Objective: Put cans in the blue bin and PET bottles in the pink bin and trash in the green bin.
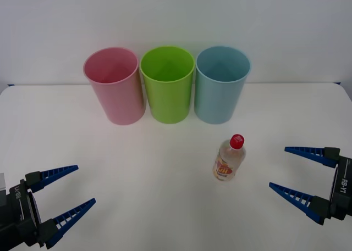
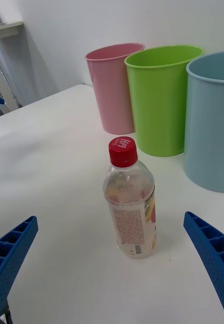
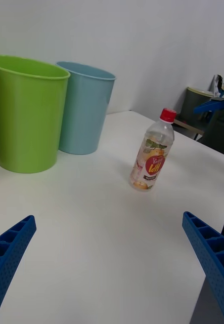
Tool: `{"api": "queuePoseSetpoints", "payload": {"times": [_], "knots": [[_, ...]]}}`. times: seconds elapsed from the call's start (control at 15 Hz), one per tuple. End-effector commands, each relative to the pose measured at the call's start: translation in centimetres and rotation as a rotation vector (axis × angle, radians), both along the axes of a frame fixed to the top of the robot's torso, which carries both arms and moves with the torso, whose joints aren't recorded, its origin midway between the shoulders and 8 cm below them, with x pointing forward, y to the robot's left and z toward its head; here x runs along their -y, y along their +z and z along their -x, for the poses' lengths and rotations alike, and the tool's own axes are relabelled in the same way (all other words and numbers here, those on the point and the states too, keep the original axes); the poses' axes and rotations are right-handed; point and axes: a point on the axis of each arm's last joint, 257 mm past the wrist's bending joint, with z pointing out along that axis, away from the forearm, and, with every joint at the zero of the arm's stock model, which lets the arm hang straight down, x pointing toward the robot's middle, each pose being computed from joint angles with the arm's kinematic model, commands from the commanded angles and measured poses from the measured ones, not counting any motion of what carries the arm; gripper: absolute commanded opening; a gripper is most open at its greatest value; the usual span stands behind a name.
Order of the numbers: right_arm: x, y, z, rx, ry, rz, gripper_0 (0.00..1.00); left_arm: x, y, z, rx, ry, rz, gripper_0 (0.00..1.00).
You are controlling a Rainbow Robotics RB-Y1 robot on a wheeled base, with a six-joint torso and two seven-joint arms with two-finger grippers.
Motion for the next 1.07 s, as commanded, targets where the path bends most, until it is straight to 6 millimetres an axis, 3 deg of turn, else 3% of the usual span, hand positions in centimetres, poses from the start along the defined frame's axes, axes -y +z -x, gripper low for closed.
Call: {"api": "queuePoseSetpoints", "payload": {"times": [0.07, 0.6, 0.87, 1.07], "knots": [[0.0, 0.0, 0.0, 0.000, 0.000, 0.000, 1.00, 0.0, 0.0, 0.0, 0.000, 0.000, 0.000, 1.00], [0.0, 0.0, 0.0, 0.000, 0.000, 0.000, 1.00, 0.0, 0.0, 0.0, 0.000, 0.000, 0.000, 1.00], [0.0, 2.9, 0.4, 0.069, -0.005, -0.008, 1.00, 0.0, 0.0, 0.0, 0.000, 0.000, 0.000, 1.00], [1.1, 2.3, 0.8, 0.055, -0.028, -0.028, 1.00, 0.0, 0.0, 0.0, 0.000, 0.000, 0.000, 1.00]]}}
